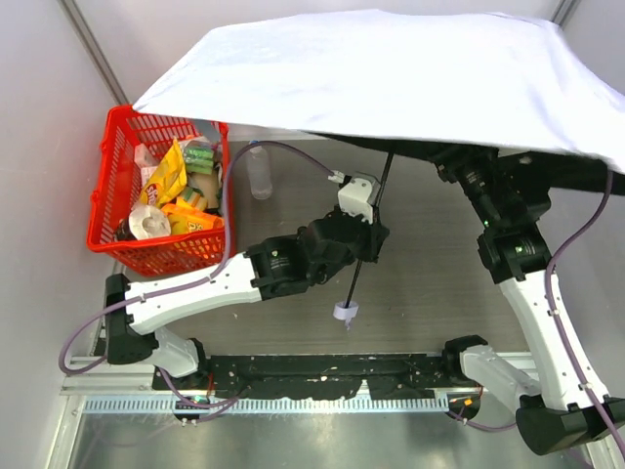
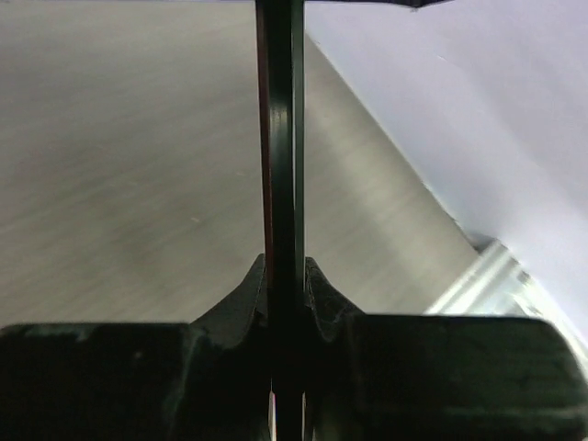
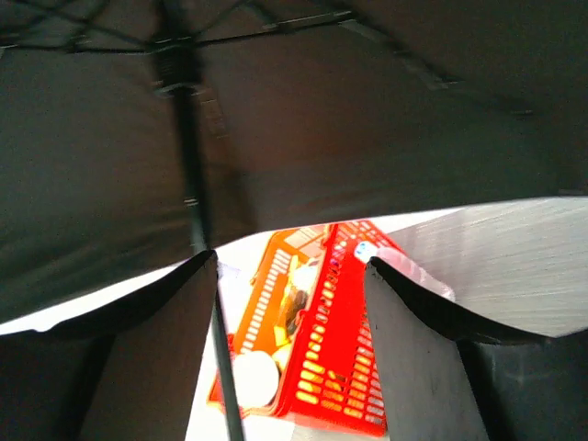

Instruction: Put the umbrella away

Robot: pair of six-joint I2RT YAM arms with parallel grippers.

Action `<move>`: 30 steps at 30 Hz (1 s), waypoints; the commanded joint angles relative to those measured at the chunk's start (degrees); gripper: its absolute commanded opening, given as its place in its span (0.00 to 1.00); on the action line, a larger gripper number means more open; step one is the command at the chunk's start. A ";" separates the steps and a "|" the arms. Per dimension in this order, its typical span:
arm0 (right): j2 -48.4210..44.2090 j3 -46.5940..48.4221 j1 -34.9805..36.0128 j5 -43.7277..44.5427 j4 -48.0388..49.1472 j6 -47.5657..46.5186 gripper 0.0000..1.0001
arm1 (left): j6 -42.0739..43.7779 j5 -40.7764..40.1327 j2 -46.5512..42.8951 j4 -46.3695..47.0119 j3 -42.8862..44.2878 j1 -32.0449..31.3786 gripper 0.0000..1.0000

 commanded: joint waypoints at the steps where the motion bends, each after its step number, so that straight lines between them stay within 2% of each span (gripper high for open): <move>1: 3.77 2.68 -0.17 7.69 -1.59 -0.90 0.70 | 11.31 -16.32 1.44 2.92 5.83 -2.08 0.00; 7: 4.50 3.13 -0.08 5.49 8.86 -3.36 0.71 | 14.40 -17.92 2.67 3.45 6.89 -2.61 0.00; 11: 1.51 1.37 -0.17 8.12 9.40 -4.60 0.73 | 15.72 -19.85 3.73 1.26 8.82 -2.70 0.00; 14: -1.13 -1.52 -0.17 13.22 7.82 -2.94 0.71 | 15.46 -19.86 3.47 0.90 9.00 -2.61 0.00; 19: -4.39 -7.07 -0.17 12.36 19.76 -2.58 0.72 | 14.67 -18.01 3.38 -0.15 9.27 -2.52 0.00; 25: 1.93 0.04 -0.26 7.96 23.02 0.49 0.73 | 14.76 -18.10 3.64 -0.51 9.00 -2.61 0.00; 30: 6.94 3.73 -0.26 8.04 25.92 2.26 0.72 | 14.50 -17.40 3.91 -0.86 9.53 -2.61 0.00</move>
